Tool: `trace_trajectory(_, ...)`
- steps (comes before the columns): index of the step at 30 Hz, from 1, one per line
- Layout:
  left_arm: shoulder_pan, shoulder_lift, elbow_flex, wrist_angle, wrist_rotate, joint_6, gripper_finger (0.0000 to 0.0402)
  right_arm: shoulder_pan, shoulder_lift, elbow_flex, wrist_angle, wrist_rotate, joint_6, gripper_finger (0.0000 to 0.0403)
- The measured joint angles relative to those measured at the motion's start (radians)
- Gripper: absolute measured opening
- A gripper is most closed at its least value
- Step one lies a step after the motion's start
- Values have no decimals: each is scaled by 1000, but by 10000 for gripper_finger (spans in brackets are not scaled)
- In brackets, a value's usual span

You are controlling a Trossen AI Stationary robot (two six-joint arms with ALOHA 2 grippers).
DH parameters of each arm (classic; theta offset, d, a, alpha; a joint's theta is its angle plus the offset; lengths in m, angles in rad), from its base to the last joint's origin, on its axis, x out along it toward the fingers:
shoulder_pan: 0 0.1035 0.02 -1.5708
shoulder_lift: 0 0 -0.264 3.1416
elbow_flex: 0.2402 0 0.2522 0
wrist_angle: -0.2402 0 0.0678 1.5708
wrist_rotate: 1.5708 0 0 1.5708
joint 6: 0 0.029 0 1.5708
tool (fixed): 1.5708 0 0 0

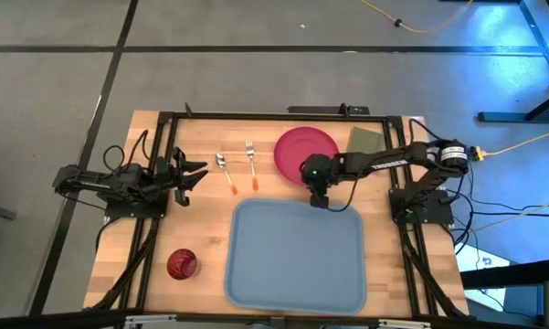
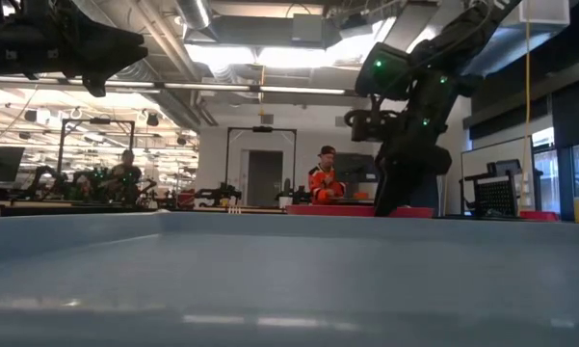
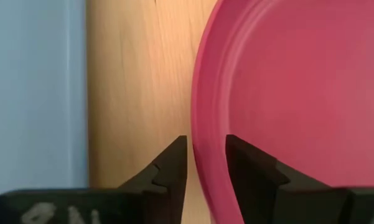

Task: Pick and place plate/cup/fork/spoon on tray
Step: Put the pink plate on the blue serving tray

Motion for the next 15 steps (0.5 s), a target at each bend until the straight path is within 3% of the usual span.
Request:
trace_trajectory(8, 0, 0, 0, 0, 0, 0, 115, 0, 41, 0, 33, 9, 3, 103)
trace_trajectory(15, 0, 0, 0, 0, 0, 0, 115, 1, 36, 1, 69, 62, -3, 23)
